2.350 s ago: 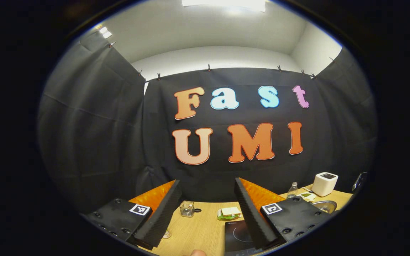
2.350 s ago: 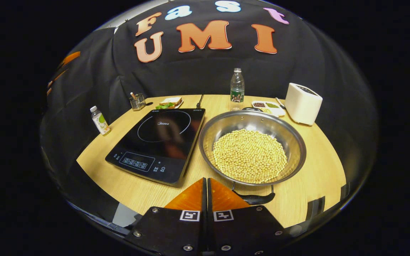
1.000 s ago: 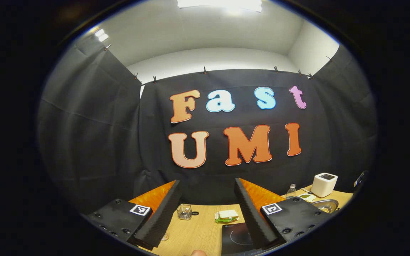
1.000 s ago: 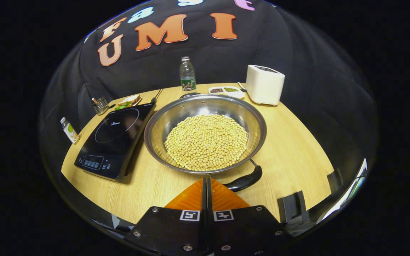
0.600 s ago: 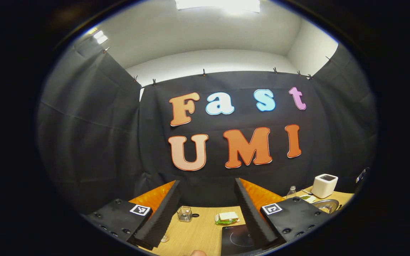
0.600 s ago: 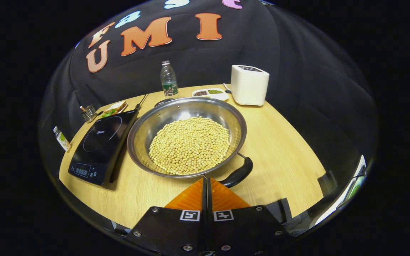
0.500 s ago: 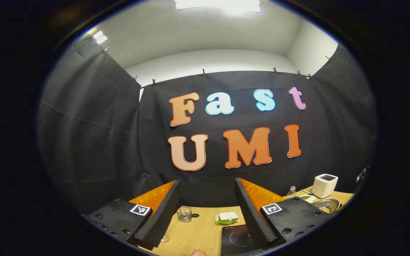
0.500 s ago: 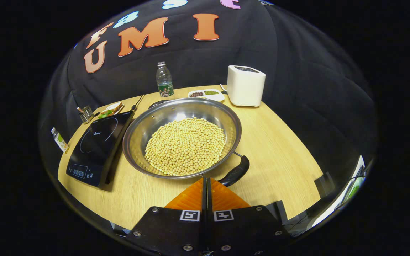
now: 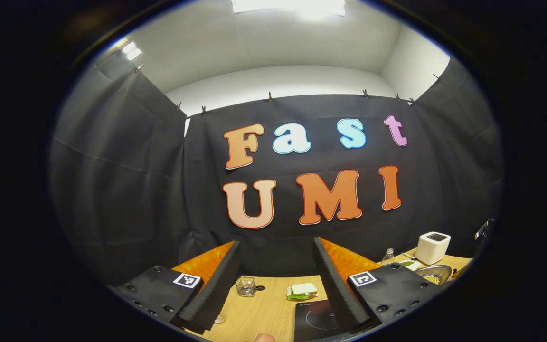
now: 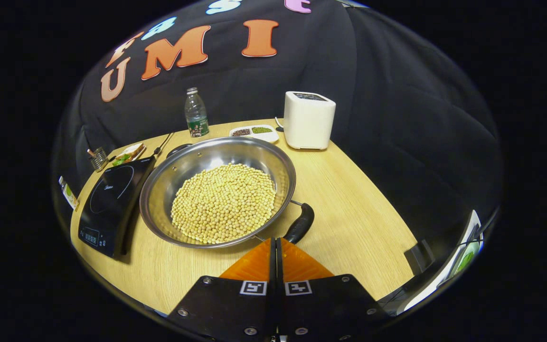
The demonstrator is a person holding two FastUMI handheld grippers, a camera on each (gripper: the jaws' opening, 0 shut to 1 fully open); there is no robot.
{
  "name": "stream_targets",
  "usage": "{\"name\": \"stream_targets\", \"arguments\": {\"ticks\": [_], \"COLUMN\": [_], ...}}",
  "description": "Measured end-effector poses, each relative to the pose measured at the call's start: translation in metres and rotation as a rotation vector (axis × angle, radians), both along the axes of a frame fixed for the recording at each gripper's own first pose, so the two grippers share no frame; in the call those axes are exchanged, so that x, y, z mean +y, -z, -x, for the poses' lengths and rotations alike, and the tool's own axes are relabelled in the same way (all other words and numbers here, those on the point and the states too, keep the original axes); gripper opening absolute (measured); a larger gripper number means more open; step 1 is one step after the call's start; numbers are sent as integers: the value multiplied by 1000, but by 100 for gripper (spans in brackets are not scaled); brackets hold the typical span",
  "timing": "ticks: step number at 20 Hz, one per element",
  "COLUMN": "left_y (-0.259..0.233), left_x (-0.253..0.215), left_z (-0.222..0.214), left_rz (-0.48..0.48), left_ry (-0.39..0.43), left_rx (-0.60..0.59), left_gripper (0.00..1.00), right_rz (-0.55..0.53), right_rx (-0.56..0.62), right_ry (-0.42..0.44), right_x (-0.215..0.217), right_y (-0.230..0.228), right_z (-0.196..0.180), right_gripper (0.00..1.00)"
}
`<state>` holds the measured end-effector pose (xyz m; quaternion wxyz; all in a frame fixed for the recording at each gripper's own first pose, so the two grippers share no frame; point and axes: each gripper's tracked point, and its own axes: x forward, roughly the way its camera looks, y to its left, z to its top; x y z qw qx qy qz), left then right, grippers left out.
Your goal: First push the handle of the pot to place it horizontally, then grasp the pot with both hands and set it on the induction cooktop.
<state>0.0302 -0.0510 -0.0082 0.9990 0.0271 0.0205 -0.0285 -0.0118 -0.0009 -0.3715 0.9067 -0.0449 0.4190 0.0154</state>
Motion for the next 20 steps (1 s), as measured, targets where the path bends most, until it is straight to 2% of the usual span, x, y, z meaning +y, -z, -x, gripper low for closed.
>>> {"name": "stream_targets", "arguments": {"ticks": [10,11,12,13,15,17,19,20], "left_y": [-3,-3,-3,-3,0,5,11,14], "left_x": [3,2,1,0,-1,-5,-7,-9], "left_z": [2,2,1,0,-1,-3,-6,-8], "left_rz": [-22,-23,-22,-18,-11,-2,-5,-9], "left_ry": [-10,-5,-1,1,6,15,17,20], "left_rx": [-1,1,2,4,12,22,31,40], "left_gripper": [100,100,96,100,98,100,96,99], "right_rz": [5,5,5,8,11,17,12,3], "right_rx": [-28,-30,-34,-38,-48,-54,-59,-61], "right_ry": [66,72,77,83,99,108,115,119], "right_x": [-18,-17,-18,-19,-22,-25,-27,-27], "right_y": [2,2,3,5,5,6,7,8], "right_z": [-21,-26,-31,-34,-44,-53,-65,-71], "right_gripper": [0,0,0,0,0,0,0,0]}}
